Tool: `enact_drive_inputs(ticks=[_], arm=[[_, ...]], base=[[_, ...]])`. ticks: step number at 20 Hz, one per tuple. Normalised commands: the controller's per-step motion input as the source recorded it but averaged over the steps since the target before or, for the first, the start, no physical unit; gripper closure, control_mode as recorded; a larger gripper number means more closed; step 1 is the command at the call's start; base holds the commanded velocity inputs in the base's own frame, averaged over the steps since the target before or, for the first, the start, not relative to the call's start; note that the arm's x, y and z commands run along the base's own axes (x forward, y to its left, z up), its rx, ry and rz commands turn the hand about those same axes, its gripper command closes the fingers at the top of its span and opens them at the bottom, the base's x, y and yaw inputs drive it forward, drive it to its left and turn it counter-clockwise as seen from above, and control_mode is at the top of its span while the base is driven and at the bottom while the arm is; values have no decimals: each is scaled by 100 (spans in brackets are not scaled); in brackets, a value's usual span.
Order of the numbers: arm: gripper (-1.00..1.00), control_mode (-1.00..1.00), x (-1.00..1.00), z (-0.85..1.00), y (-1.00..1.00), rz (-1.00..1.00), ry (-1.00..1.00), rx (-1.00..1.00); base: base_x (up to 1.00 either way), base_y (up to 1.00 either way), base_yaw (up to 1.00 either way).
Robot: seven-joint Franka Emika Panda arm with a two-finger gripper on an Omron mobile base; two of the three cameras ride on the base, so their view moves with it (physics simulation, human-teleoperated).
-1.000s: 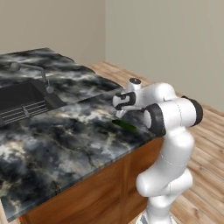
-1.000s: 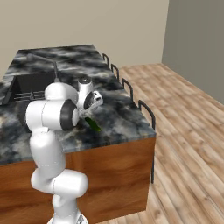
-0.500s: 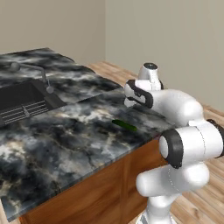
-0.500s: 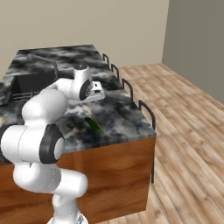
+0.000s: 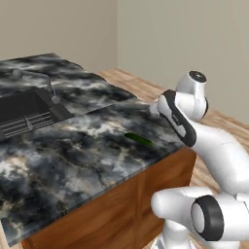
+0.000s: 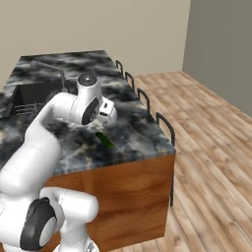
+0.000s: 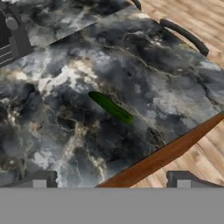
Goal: Open the fridge, remove the peach, cucumber, and chicken drumstick, and place them on any counter.
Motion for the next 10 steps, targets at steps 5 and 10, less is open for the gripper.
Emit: enact_drive_inputs(ticks=[5, 10], arm=[[-100, -100, -46, 80, 0, -28, -22, -5], [-100, -100, -52, 75, -7, -20, -3, -4]], base=[[0, 0, 0], [0, 0, 0]])
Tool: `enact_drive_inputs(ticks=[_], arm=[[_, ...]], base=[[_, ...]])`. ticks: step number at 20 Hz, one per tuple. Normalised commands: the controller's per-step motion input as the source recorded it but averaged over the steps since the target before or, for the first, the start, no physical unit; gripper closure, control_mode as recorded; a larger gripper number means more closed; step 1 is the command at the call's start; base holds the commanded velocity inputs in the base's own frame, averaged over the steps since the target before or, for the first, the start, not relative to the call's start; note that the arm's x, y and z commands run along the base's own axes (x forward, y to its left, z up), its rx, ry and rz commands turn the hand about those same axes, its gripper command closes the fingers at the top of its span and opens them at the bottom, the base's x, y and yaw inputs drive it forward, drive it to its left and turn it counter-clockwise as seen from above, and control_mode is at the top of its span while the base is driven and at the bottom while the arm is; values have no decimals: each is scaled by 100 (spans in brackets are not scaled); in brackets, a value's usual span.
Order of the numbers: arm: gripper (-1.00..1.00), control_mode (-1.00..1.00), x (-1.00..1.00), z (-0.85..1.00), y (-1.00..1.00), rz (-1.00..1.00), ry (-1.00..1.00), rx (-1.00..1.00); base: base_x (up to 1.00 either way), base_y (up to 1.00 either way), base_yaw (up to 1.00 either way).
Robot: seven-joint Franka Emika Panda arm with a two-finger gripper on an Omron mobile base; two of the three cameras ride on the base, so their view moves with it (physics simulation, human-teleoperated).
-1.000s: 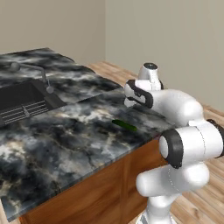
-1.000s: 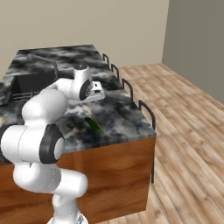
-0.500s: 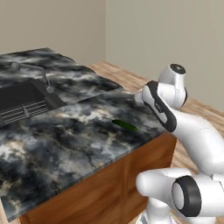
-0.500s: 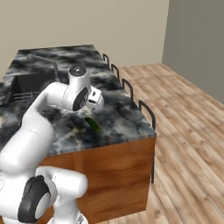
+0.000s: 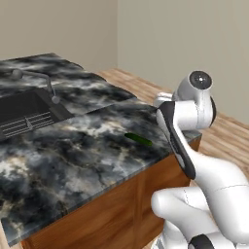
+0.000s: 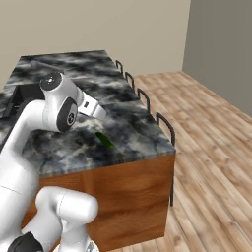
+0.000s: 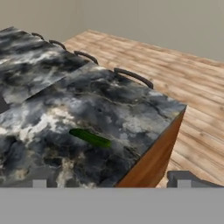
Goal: Open the fridge, remove the peach, cucumber, and chicken drumstick, and place them on any counter.
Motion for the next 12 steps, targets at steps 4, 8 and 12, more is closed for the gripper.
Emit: enact_drive_inputs(ticks=[4, 8, 12], arm=[[-100, -100, -47, 37, -20, -2, -2, 0], [-100, -100, -42, 15, -5, 4, 0, 0], [-100, -100, -44, 12, 0, 4, 10, -6]], base=[[0, 0, 0], [0, 0, 0], [0, 0, 0]])
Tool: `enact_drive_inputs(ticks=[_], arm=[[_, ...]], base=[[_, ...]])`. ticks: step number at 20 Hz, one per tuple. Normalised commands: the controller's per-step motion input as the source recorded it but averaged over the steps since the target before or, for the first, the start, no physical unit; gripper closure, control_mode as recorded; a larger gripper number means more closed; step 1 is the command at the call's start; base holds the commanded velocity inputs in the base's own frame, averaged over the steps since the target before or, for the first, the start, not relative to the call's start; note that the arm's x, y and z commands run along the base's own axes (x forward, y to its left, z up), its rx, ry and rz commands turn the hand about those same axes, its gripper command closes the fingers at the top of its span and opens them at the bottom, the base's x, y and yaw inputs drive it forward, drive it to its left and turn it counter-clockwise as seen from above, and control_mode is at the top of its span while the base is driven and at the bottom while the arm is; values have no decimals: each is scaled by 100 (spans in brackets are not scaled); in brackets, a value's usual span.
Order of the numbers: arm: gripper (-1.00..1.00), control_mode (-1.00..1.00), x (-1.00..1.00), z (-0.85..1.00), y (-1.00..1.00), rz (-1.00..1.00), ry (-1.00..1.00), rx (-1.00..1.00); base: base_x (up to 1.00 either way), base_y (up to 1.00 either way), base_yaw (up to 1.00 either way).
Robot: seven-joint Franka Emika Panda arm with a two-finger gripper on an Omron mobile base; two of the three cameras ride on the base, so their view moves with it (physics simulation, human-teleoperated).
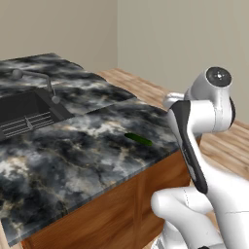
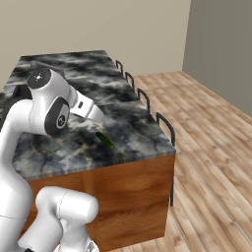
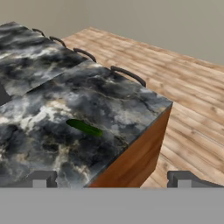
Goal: Open the fridge, remove the peach, cucumber, and chicken drumstick, and place them on any counter.
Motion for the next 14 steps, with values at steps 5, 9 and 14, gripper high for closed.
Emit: enact_drive_inputs(ticks=[5, 9, 14], arm=[[-100, -100, -57, 26, 0, 0, 11, -11], [-100, -100, -42, 32, 0, 3, 8, -13], [-100, -100, -27, 2, 1, 7, 8, -2]], base=[[0, 0, 0], [0, 0, 0], [0, 0, 0]])
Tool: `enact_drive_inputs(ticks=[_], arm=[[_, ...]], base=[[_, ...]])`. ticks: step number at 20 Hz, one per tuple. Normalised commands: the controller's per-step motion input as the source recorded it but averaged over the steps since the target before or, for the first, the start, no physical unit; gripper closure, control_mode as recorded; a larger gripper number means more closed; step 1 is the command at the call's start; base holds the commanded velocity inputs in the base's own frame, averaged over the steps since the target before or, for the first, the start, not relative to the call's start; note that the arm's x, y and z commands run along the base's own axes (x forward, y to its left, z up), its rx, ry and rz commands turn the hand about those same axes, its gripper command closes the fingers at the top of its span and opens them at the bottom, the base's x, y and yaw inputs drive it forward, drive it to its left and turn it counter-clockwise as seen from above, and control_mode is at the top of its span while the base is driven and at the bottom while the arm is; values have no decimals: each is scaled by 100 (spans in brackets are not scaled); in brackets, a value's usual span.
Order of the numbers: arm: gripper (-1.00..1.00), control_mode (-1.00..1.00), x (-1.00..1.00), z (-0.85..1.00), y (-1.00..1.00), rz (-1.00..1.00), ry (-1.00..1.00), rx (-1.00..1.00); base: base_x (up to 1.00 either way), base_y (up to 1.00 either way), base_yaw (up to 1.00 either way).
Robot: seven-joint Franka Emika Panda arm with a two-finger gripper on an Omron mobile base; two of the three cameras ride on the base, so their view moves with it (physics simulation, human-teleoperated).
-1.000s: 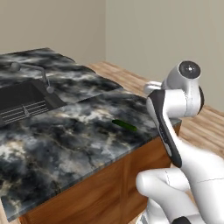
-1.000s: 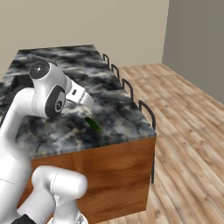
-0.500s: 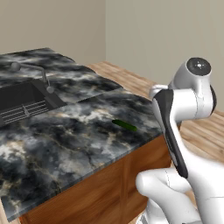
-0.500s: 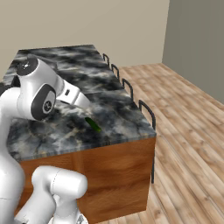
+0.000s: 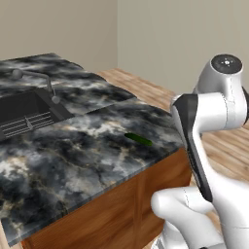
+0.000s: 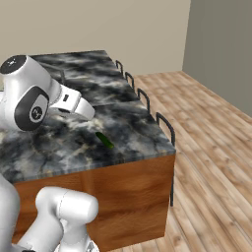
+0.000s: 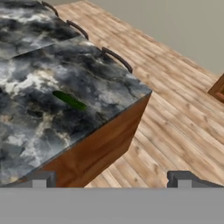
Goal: Open the fridge, remove the peach, cucumber, and chicken drumstick, and place them on any counter.
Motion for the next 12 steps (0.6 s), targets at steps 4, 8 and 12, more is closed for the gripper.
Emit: enact_drive_inputs(ticks=[4, 8, 12], arm=[[-100, 100, -11, -7, 1, 6, 5, 0], [-100, 100, 0, 0, 0, 0, 0, 0], [-100, 100, 0, 0, 0, 0, 0, 0]], base=[[-10, 0, 8], [-13, 4, 22], [-10, 1, 4]])
